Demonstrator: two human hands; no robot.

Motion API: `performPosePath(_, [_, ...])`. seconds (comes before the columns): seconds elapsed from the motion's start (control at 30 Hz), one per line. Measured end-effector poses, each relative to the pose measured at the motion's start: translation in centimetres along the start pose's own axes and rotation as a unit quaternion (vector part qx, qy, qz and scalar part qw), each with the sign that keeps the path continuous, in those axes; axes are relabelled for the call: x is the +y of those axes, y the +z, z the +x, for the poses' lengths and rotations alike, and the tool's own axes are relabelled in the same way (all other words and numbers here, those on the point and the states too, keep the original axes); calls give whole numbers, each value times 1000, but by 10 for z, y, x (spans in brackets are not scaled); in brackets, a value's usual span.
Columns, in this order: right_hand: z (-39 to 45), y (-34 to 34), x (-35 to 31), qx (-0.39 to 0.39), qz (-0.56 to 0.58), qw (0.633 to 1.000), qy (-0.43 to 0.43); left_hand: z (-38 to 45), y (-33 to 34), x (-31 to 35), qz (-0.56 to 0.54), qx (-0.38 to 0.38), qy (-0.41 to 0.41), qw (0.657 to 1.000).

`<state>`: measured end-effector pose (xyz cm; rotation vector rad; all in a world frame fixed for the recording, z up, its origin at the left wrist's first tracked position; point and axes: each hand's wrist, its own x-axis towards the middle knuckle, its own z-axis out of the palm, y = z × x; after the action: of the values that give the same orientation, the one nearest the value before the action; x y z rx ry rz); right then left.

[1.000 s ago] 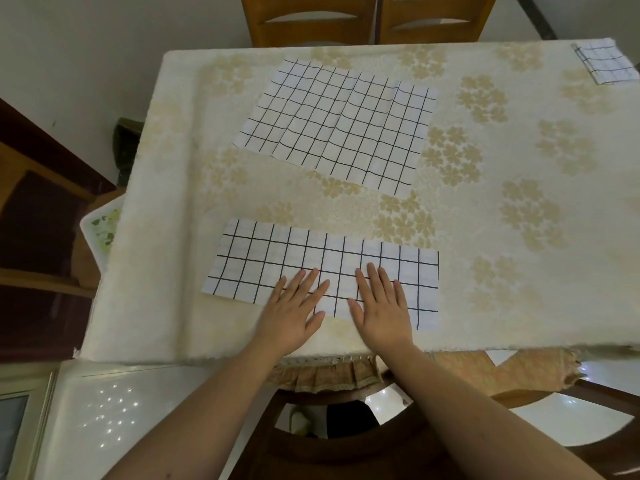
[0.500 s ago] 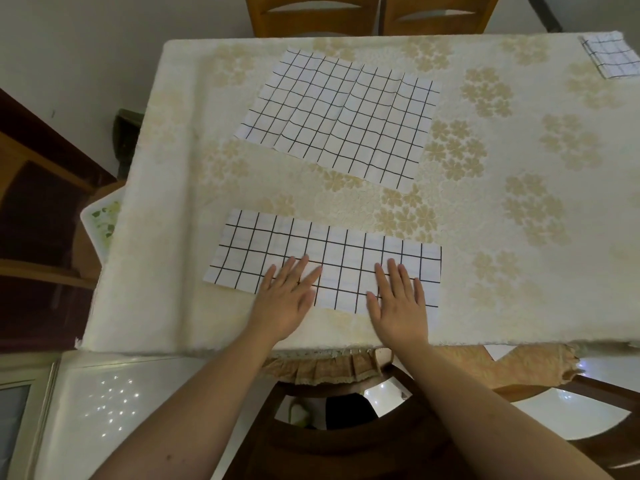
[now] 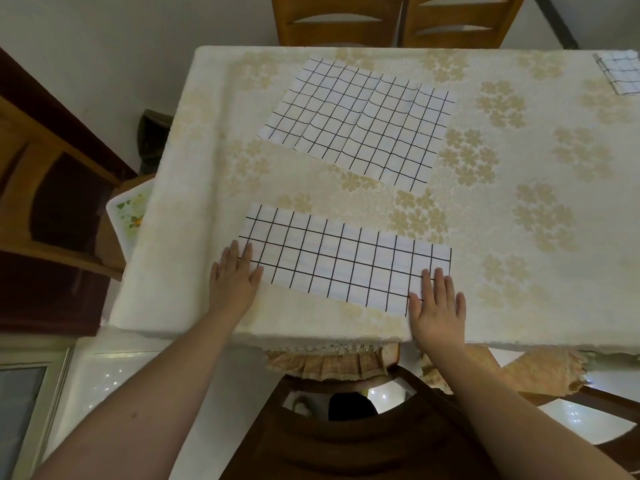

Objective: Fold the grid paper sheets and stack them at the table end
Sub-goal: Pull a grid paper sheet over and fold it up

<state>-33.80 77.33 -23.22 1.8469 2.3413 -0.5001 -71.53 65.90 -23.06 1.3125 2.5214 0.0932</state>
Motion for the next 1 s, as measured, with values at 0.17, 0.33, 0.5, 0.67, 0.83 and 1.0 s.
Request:
performPosePath(0.17, [-13, -5, -22, 32, 7, 999, -14, -10, -13, 3, -102, 111, -220, 964])
performPosePath(0.33, [-35, -1, -72, 25, 5, 985, -170, 3, -27, 6, -173, 31, -350, 920])
performPosePath(0.5, [-40, 11, -112, -21, -6, 974, -223, 8, -29, -2, -211, 3, -353, 912])
performPosePath(0.67, [-41, 14, -124, -24, -17, 970, -241, -5, -29, -8, -350, 51, -243, 903])
performPosePath(0.83, [-44, 15, -124, -27, -23, 971, -238, -14, -31, -12, -468, 45, -243, 849])
performPosePath(1.0, [-51, 14, -134, 7, -22, 978, -207, -21, -30, -17, -470, -10, -278, 837])
